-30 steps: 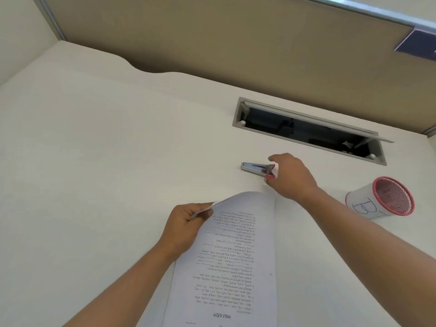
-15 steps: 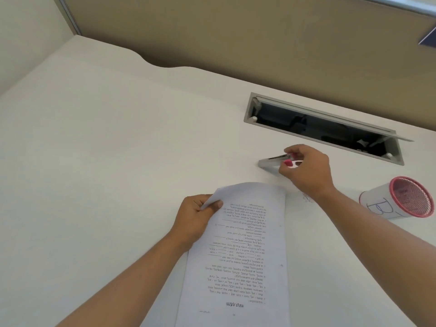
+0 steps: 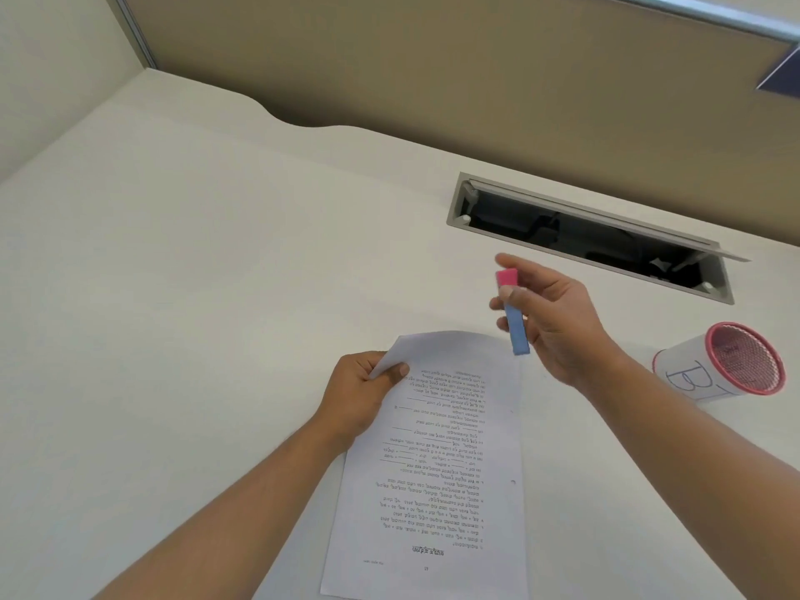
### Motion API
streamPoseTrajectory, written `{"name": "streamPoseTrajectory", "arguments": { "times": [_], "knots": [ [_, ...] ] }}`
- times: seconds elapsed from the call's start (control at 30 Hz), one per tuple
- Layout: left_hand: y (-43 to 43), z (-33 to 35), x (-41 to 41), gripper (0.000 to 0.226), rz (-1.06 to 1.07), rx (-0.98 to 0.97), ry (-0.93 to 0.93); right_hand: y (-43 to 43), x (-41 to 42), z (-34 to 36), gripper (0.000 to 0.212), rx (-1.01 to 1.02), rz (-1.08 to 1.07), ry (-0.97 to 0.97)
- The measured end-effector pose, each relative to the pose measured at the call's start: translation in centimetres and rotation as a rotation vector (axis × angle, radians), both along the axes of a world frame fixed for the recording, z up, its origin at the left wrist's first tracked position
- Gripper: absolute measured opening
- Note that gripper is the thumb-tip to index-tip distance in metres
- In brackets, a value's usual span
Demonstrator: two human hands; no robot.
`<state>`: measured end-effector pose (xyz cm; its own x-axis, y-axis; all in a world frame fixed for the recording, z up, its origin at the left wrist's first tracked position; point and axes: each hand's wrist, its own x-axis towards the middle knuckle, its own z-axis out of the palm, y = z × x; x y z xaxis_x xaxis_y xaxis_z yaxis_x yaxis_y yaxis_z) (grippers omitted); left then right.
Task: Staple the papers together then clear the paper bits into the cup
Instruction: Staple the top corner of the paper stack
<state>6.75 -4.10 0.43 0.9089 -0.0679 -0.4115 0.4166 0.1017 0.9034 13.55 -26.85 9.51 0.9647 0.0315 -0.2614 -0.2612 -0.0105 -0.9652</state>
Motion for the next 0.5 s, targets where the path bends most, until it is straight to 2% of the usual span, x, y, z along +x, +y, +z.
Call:
{"name": "streamPoseTrajectory", "arguments": {
  "times": [0.07, 0.23, 0.5],
  "knots": [
    [0.0, 0.0, 0.0, 0.012, -0.011, 0.002, -0.013, 0.4, -0.4, -0.5, 0.039, -0.076, 0.112, -0.018],
    [-0.1, 0.0, 0.0, 0.018, -0.023, 0.04, -0.045, 1.6, -1.1, -1.6, 0.031, -0.291, 0.362, -0.018],
    [-0.1, -0.3, 0.1, 0.018, -0.039, 0.071, -0.061, 2.5, -0.6, -1.6, 0.046, -0.712, 0.56, -0.256]
  ]
}}
